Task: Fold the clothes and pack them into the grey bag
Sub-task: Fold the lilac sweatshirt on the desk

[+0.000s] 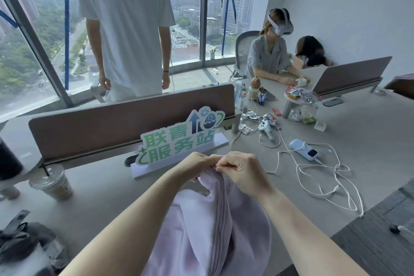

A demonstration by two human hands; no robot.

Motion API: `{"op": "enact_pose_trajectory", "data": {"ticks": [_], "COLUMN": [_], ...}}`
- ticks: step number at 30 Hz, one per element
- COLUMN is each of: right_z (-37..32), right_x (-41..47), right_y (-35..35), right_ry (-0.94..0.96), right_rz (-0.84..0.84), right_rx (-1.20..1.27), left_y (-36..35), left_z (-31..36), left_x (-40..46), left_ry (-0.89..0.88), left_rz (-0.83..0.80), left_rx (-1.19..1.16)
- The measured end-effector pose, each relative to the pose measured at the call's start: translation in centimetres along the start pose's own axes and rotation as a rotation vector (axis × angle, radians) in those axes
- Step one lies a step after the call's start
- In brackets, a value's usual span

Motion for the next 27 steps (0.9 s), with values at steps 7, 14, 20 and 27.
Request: {"op": "enact_pose_trajectory", "data": {"ticks": [7,14,20,27], "right_z": [-0.8,-0.4,1.4,1.5], "right_x": [-0.6,-1.1,-0.6,0.2], "right_y": [-0.2,-0.1,0.1,0.2], "right_ry": [0.116,-0.036,-0.326,-0.417], "right_rz": [-0.068,0.005,0.080,0.049], "right_rx": [-0.115,-0.114,-0.131,-0.145], "left_y": [0.6,1.9,-0.6,-3.1], "left_z": [-0.2,-0.3,-1.9,-2.0], "left_x": [0.3,-0.4,-1.5,-1.6], "left_ry": [-0.058,-0.154,-0.146,-0.304], "left_rz": [0.115,0.161,0.139,0.177], "left_rx": [-0.143,-0.125,0.054,0.400]}}
Point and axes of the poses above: each hand's wrist, its own x-axis towards the middle knuckle, its own y-axis out of the back of the hand, z = x × y, the point moved 2 cm from there along x, towards the middle knuckle, and after that the axes turned 7 degrees about -x, right-handed, at the moved point
